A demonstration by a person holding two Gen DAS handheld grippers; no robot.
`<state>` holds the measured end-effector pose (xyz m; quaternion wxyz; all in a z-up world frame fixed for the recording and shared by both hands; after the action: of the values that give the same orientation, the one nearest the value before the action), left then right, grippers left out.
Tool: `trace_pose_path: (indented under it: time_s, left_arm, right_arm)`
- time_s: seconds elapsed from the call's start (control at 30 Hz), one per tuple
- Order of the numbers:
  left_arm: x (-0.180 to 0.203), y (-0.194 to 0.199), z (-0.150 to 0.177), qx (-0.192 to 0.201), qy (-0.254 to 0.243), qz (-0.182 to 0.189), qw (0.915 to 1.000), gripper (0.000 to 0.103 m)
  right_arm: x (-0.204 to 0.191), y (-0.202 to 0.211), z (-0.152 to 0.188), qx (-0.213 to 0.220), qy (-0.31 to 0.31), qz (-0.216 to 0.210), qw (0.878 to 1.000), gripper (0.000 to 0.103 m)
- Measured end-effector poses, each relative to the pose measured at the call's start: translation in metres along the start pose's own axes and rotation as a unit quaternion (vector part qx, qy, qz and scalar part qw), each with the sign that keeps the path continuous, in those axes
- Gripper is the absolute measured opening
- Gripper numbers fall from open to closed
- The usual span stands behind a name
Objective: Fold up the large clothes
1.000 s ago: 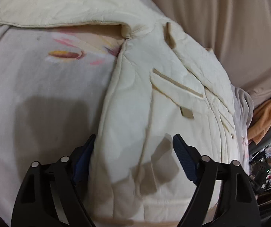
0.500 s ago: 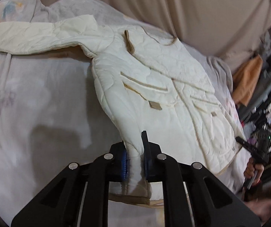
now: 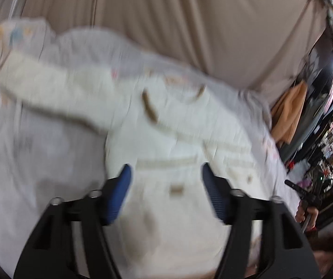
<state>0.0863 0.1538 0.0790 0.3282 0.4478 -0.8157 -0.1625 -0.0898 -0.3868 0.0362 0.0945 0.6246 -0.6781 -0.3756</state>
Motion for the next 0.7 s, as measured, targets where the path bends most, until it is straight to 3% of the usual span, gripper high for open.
trace_pose_path:
  time_s: [0.07, 0.13, 0.23, 0.33, 0.4, 0.43, 0.47, 0.5, 0.53, 0.63, 0.7]
  left_arm:
    - [0.002, -0.013, -0.03, 0.031, 0.003, 0.007, 0.9995, 0.082]
    - [-0.002, -0.049, -0.058, 0.038, 0.028, 0.014, 0.9988, 0.084]
    - [-0.019, -0.123, -0.078, 0.002, 0.074, 0.017, 0.9972, 0.081]
    - [-0.037, -0.193, -0.073, -0.051, 0.106, 0.01, 0.993, 0.072]
    - [-0.044, -0.232, -0.06, -0.086, 0.123, 0.0, 0.9886, 0.06]
    - [-0.046, -0.243, -0.054, -0.1, 0.127, 0.0, 0.9869, 0.048]
    - [-0.045, -0.252, -0.049, -0.109, 0.128, 0.005, 0.9857, 0.029]
    - [-0.04, -0.255, -0.045, -0.116, 0.119, 0.009, 0.986, 0.022]
    - [-0.035, -0.253, -0.044, -0.112, 0.106, 0.01, 0.988, 0.011]
    - [-0.011, -0.228, -0.047, -0.092, 0.067, 0.046, 0.9925, 0.005]
    - [-0.001, -0.223, -0.041, -0.093, 0.043, 0.047, 0.9937, 0.005]
  right_arm:
    - [-0.009, -0.011, -0.037, 0.038, -0.001, -0.018, 0.999, 0.053]
    - [-0.019, -0.033, -0.061, 0.043, -0.008, -0.054, 0.998, 0.053]
    - [-0.037, -0.092, -0.093, 0.026, -0.011, -0.077, 0.997, 0.053]
    - [-0.049, -0.163, -0.105, -0.013, -0.016, -0.052, 0.998, 0.053]
    - [-0.049, -0.196, -0.097, -0.035, -0.015, -0.027, 0.999, 0.053]
    - [-0.049, -0.209, -0.096, -0.047, -0.014, -0.015, 0.999, 0.048]
    - [-0.049, -0.221, -0.093, -0.06, -0.014, -0.009, 0.998, 0.04]
    - [-0.049, -0.223, -0.089, -0.063, -0.012, -0.008, 0.998, 0.021]
    - [-0.052, -0.218, -0.089, -0.057, -0.007, -0.014, 0.998, 0.012]
    - [-0.051, -0.178, -0.097, -0.003, -0.016, -0.044, 0.999, 0.006]
    - [-0.037, -0.158, -0.1, 0.022, -0.025, -0.04, 0.999, 0.005]
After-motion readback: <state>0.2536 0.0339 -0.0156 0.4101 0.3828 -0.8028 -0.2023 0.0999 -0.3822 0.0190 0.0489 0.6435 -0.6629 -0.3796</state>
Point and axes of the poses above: each gripper's, at about its wrist camera, not at the fingertips, and y roughly against the way its jaws point, x to its right, z to its underside, the point moved 6 cm from there along -y, roughly the way its jaws point, and after that the axes turned 2 degrees about -y, right-handed, at the moved point
